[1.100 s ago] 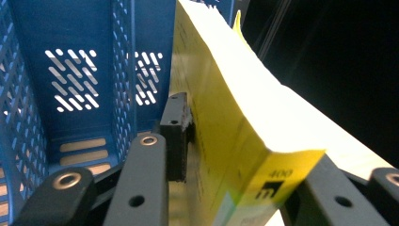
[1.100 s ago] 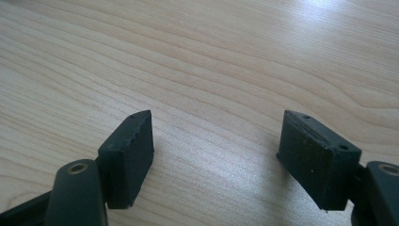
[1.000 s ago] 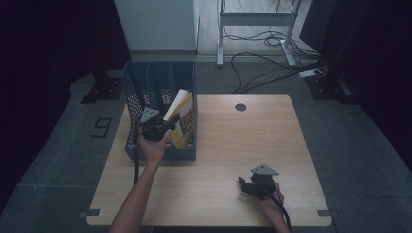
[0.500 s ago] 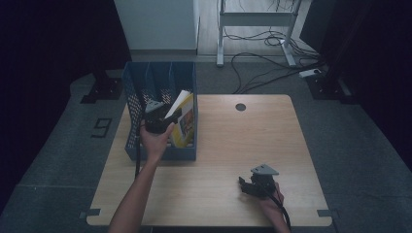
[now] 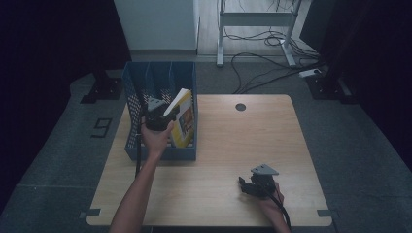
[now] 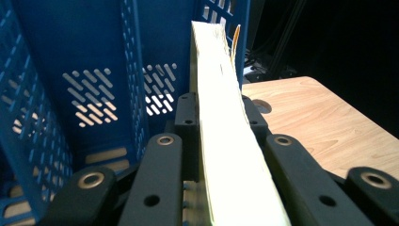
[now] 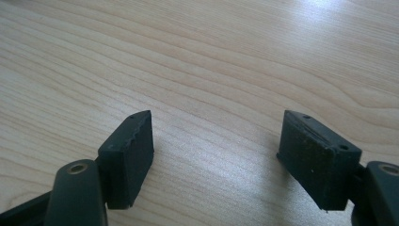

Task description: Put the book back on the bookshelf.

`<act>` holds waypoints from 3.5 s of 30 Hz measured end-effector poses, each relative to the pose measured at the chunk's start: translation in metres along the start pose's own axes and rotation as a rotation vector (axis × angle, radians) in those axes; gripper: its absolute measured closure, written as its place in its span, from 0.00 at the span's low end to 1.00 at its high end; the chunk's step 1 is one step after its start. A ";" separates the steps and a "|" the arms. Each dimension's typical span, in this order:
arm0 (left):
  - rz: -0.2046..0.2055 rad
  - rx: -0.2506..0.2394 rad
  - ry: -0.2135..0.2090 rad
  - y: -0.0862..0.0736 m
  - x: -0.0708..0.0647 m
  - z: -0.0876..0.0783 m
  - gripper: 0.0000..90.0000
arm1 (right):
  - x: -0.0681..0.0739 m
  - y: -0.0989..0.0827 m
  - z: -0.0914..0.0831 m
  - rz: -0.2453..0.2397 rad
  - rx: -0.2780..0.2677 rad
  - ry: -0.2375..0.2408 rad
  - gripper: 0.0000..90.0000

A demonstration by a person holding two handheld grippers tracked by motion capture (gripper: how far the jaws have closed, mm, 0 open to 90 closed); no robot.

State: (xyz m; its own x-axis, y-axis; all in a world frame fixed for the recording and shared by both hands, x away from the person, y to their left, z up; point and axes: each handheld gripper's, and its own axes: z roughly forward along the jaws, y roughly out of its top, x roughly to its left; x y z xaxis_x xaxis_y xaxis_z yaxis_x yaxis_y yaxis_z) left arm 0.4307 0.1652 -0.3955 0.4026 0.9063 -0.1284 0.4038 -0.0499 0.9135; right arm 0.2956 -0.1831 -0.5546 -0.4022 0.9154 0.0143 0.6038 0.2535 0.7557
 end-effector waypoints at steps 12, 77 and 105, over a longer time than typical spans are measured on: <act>-0.033 -0.051 0.043 0.012 0.003 0.010 0.83 | 0.000 0.000 0.000 -0.001 -0.001 0.001 0.29; -0.008 -0.183 0.167 -0.001 -0.004 0.034 0.73 | 0.000 0.000 0.000 -0.005 -0.002 0.003 0.29; -0.022 -0.118 0.100 -0.016 0.007 0.015 0.46 | 0.000 0.000 0.000 -0.005 0.000 0.002 0.29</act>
State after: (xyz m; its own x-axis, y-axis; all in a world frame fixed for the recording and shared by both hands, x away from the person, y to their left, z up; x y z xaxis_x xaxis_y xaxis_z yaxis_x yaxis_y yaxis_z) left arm 0.4396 0.1659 -0.4166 0.3084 0.9442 -0.1155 0.3097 0.0151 0.9507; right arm 0.2953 -0.1830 -0.5547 -0.4070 0.9134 0.0120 0.6020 0.2583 0.7556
